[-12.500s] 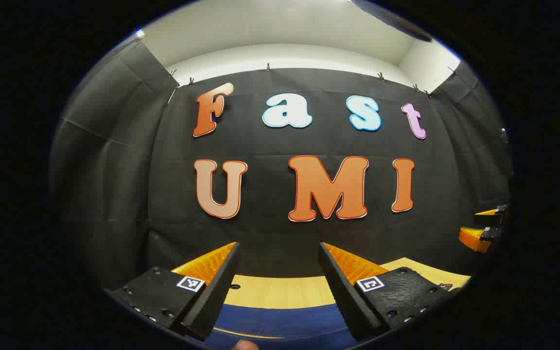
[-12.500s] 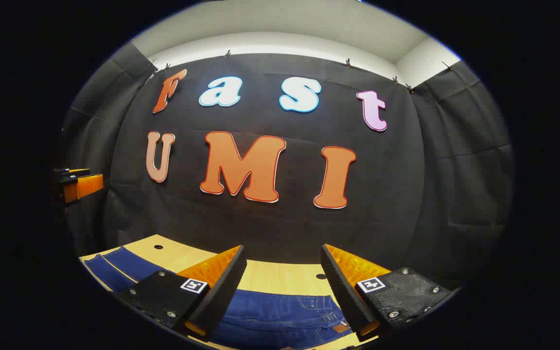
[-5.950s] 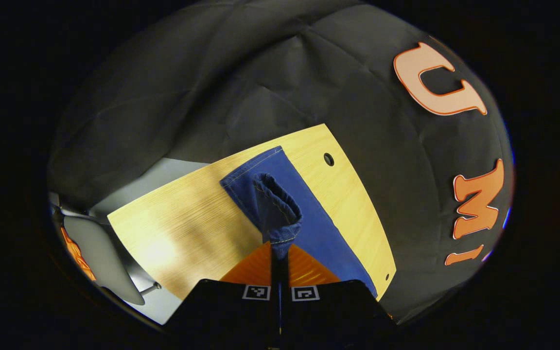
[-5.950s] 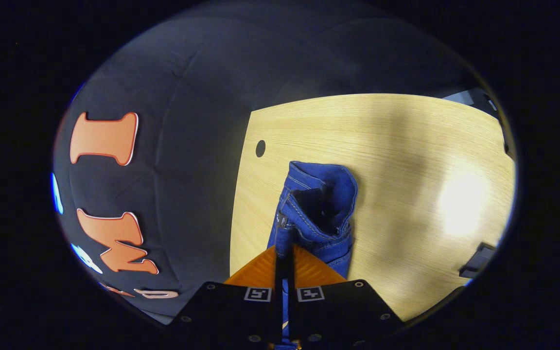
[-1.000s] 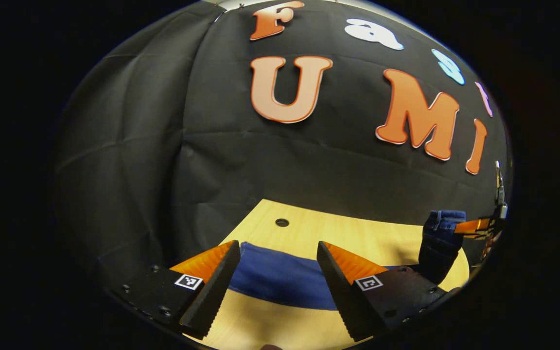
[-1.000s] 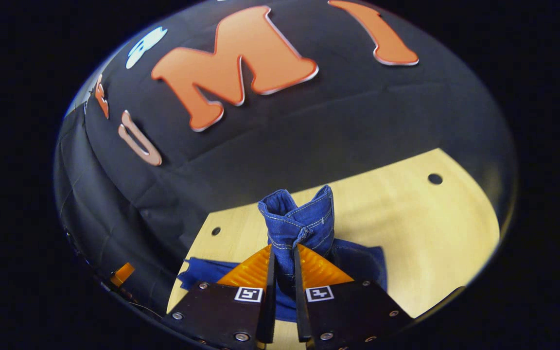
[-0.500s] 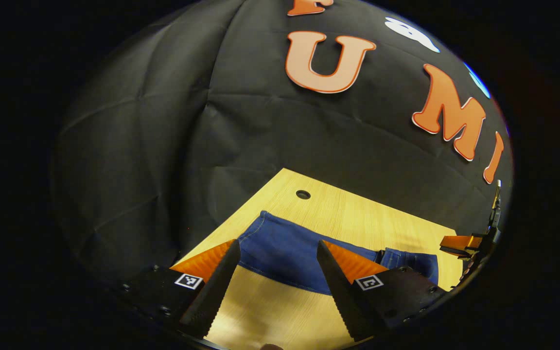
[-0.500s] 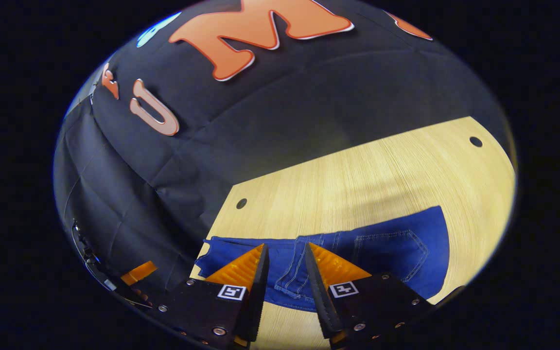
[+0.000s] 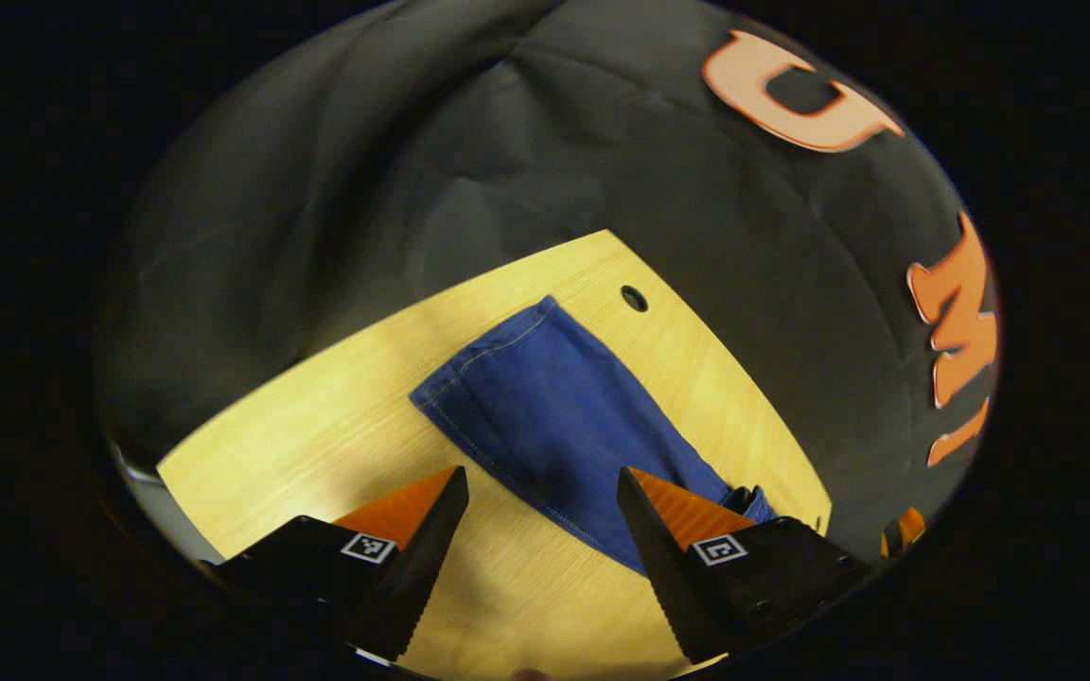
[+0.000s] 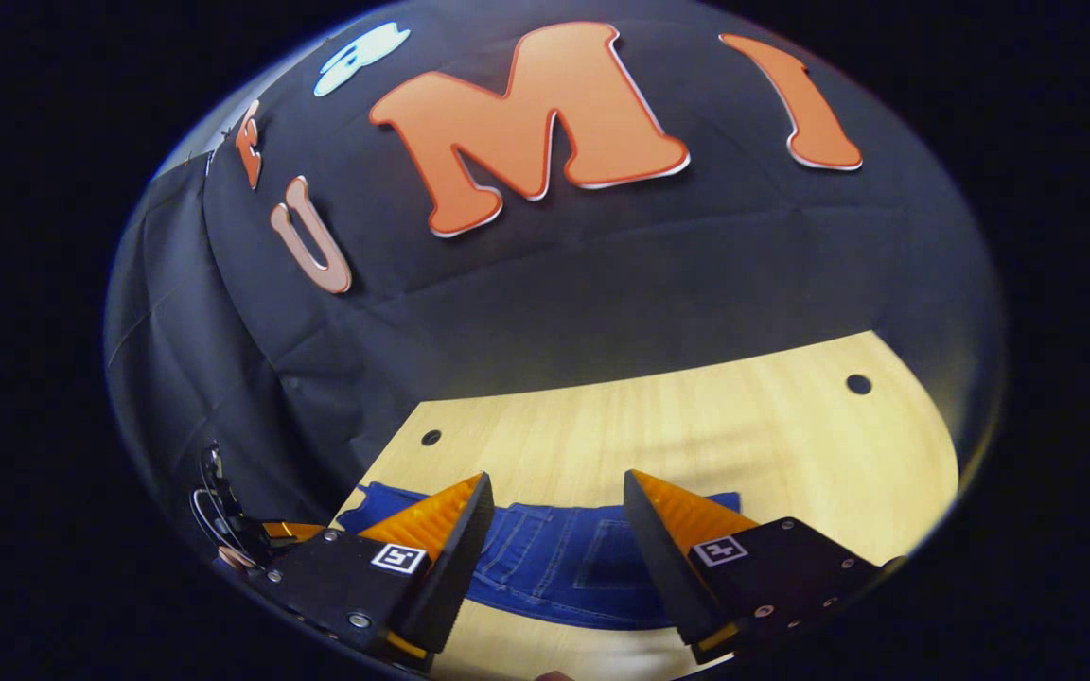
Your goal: Grasp the waist and the cuffs of the jeans and fold them to make the two legs overlap; first hold the waist and fold one-third of the jeans toward the cuffs, then hold the cuffs and fold the remaining one-third in the same direction to finish folding.
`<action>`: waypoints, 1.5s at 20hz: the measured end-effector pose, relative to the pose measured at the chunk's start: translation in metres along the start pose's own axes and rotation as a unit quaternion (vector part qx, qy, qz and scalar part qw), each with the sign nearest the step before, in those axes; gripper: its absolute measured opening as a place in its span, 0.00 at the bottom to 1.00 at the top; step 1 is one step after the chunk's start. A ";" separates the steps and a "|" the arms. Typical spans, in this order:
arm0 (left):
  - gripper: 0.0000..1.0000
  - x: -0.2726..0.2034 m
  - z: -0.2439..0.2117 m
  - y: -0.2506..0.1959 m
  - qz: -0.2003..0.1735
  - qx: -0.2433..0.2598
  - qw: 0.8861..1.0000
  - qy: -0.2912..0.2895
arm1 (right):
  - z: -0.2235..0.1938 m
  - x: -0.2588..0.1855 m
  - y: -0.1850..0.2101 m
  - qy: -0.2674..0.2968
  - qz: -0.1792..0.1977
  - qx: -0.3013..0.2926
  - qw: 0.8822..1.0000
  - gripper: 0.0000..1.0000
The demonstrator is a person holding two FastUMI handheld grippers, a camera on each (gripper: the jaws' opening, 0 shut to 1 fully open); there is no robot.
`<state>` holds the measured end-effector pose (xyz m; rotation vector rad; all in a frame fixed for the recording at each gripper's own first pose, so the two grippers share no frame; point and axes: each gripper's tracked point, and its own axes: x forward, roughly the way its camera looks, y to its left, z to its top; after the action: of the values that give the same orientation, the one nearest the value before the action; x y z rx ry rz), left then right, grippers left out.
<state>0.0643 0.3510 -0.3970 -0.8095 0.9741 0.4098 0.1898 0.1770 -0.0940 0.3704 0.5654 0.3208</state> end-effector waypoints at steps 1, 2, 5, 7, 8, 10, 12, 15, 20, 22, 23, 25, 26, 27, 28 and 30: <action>0.98 0.005 -0.002 0.007 -0.003 -0.039 0.999 0.009 | 0.008 -0.007 -0.008 -0.010 -0.011 -0.002 1.000 0.89; 0.98 0.008 -0.004 0.013 -0.007 -0.069 0.997 0.015 | 0.014 -0.013 -0.011 -0.018 -0.016 -0.004 1.000 0.89; 0.98 0.011 0.004 0.028 -0.015 -0.134 0.991 0.018 | 0.025 -0.029 -0.023 -0.029 -0.033 -0.005 0.999 0.90; 0.98 0.010 0.016 0.047 -0.019 -0.166 0.986 0.022 | 0.030 -0.037 -0.027 -0.034 -0.039 -0.005 0.999 0.91; 0.98 0.006 0.022 0.051 -0.026 -0.181 0.983 0.023 | 0.032 -0.040 -0.029 -0.036 -0.042 -0.004 0.998 0.91; 0.94 0.015 0.034 0.051 -0.040 -0.195 0.980 0.024 | 0.036 -0.044 -0.032 -0.043 -0.051 -0.004 0.998 0.92; 0.92 0.021 0.037 0.048 -0.050 -0.193 0.979 0.030 | 0.036 -0.049 -0.033 -0.044 -0.056 -0.003 0.997 0.92; 0.92 0.034 0.041 0.034 -0.061 -0.167 0.983 0.038 | 0.033 -0.050 -0.035 -0.040 -0.061 0.002 0.997 0.92; 0.82 0.058 0.042 0.020 -0.058 -0.138 0.987 0.052 | 0.034 -0.054 -0.031 -0.039 -0.065 0.010 0.997 0.92; 0.46 0.065 0.040 0.025 -0.049 -0.135 0.988 0.060 | 0.036 -0.057 -0.034 -0.041 -0.071 0.011 0.997 0.92; 0.28 0.067 0.039 0.030 -0.038 -0.141 0.987 0.061 | 0.037 -0.058 -0.035 -0.043 -0.074 0.012 0.996 0.92; 0.13 0.066 0.043 0.022 -0.058 -0.143 0.987 0.051 | 0.039 -0.062 -0.037 -0.046 -0.082 0.011 0.996 0.92; 0.13 0.068 0.042 0.022 -0.054 -0.138 0.988 0.037 | 0.038 -0.065 -0.037 -0.045 -0.084 0.010 0.995 0.92; 0.02 0.065 0.041 0.018 -0.064 -0.124 0.990 0.031 | 0.037 -0.067 -0.039 -0.044 -0.088 0.011 0.995 0.92; 0.02 0.059 0.044 0.013 -0.069 -0.113 0.991 0.019 | 0.038 -0.068 -0.037 -0.047 -0.086 0.011 0.995 0.92; 0.02 0.042 0.050 -0.006 -0.090 -0.086 0.992 0.002 | 0.040 -0.071 -0.040 -0.051 -0.089 0.009 0.995 0.92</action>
<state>0.1182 0.3834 -0.4147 -1.0455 0.8687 0.3390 0.1629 0.1038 -0.0472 0.3498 0.4977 0.1238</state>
